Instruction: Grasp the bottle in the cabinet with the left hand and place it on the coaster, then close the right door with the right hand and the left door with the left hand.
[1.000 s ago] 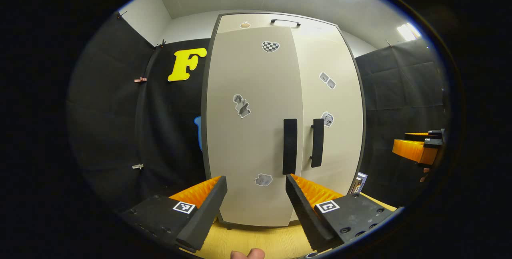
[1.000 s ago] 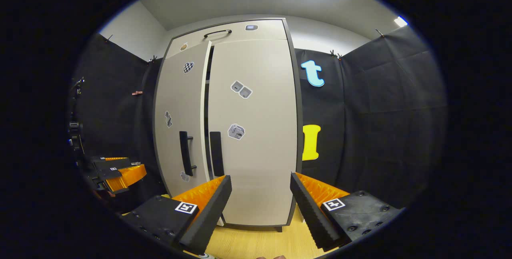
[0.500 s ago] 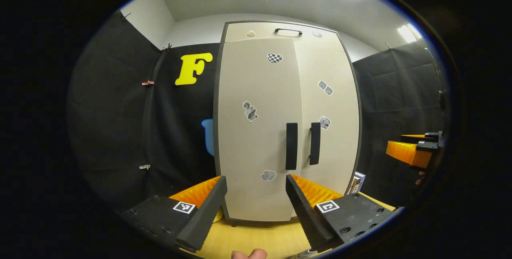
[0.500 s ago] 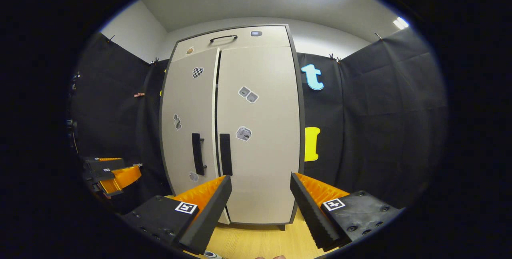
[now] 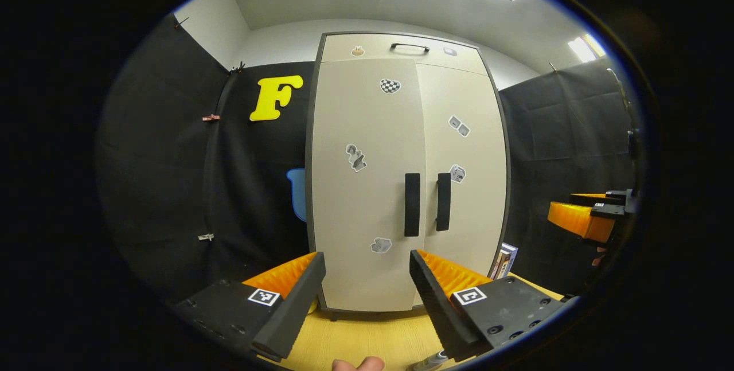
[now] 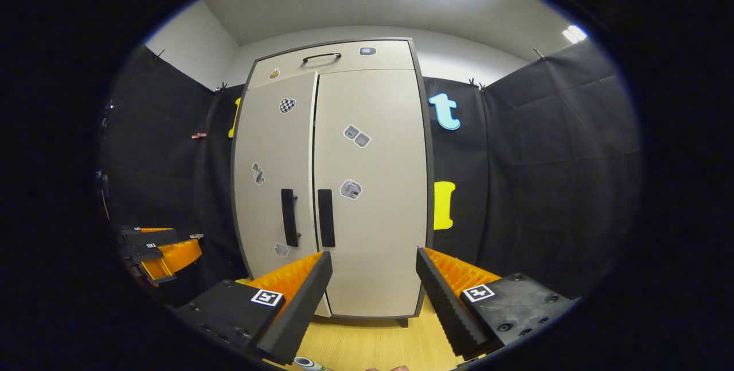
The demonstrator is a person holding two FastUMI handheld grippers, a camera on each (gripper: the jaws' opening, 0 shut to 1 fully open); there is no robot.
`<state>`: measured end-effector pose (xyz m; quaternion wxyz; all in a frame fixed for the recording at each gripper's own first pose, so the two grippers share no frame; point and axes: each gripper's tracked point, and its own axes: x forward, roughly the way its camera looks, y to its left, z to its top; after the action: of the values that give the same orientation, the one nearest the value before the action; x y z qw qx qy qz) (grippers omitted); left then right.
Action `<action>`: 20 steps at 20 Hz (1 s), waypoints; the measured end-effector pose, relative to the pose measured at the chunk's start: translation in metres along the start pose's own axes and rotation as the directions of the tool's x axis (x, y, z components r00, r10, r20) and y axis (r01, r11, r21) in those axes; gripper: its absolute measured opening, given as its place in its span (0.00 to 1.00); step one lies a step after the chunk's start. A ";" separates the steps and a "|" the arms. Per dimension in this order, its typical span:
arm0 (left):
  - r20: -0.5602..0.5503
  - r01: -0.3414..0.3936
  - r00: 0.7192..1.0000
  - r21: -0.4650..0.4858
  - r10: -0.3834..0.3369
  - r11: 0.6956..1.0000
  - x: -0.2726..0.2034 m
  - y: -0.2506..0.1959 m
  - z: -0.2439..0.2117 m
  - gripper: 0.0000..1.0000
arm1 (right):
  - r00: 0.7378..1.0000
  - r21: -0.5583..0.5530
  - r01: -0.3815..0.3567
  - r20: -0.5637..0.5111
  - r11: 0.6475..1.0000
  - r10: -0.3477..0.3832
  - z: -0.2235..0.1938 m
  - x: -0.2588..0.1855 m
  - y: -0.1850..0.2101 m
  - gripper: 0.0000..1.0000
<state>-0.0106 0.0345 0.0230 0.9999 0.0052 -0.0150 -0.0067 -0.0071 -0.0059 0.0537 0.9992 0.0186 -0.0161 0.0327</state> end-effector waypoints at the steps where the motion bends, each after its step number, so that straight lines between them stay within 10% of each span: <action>1: 0.000 -0.003 1.000 0.001 0.003 1.000 -0.001 0.001 0.000 0.94 | 1.000 -0.001 0.000 -0.001 1.000 0.000 0.000 -0.001 0.000 0.98; 20: -0.008 0.004 1.000 -0.011 -0.005 1.000 -0.002 -0.002 0.002 0.94 | 1.000 -0.010 -0.003 0.002 1.000 0.003 0.001 0.000 0.001 0.98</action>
<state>-0.0128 0.0325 0.0246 0.9999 -0.0001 -0.0109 -0.0090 -0.0072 -0.0048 0.0550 0.9992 0.0135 -0.0172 0.0342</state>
